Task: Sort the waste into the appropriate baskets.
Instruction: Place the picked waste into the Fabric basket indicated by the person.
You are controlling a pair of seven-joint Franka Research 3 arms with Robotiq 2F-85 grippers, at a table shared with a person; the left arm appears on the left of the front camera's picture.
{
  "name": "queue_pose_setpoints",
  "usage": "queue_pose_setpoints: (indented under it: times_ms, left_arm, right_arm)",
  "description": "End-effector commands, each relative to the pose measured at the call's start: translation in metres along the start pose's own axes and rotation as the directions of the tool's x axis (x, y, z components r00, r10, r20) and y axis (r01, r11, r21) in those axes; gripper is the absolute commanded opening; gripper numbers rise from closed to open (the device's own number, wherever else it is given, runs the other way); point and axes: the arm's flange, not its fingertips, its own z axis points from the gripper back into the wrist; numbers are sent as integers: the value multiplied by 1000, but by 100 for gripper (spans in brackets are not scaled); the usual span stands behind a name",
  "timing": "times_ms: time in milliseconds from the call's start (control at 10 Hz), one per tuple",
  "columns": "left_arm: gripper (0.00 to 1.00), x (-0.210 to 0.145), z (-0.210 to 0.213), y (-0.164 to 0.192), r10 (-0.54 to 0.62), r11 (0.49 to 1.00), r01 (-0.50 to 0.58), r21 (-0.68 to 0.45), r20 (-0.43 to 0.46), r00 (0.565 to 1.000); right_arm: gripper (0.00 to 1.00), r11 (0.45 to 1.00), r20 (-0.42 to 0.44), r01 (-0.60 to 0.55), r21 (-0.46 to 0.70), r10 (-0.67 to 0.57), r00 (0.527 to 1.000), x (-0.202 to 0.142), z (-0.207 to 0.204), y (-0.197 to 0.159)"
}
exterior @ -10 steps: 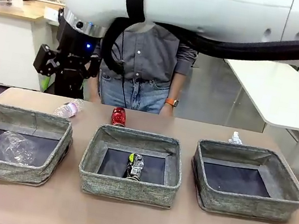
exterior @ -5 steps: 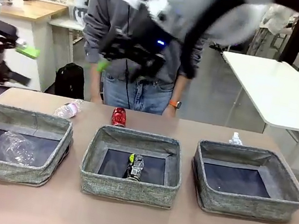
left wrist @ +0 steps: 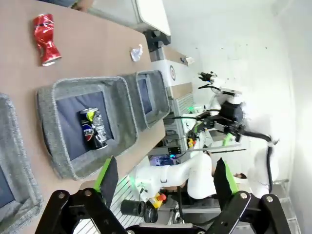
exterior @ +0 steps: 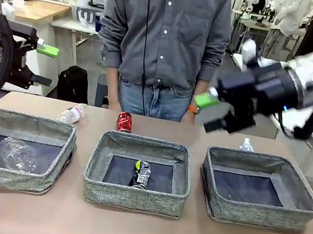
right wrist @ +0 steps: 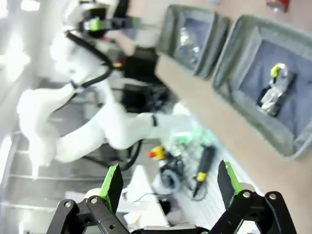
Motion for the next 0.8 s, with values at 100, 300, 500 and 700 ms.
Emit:
queue_pose_setpoints:
  times_ms: [100,300,500,700]
  left_arm:
    - [100,5,0,14,-24,993,26,-112,15,1000]
    - [100,8,-1,22,-8,990,-8,-138,-112,994]
    - [100,1,-3,12,5,995,-6,-96,-15,1000]
    - [100,1,-3,12,5,995,-6,-96,-15,1000]
  right_arm:
    - [100,969,149,75,235,-112,982,-12,7,-62]
    - [100,982,82,64,176,-80,993,-6,20,-53]
    - [100,982,82,64,176,-80,993,-6,20,-53]
    - [100,982,82,64,176,-80,993,-6,20,-53]
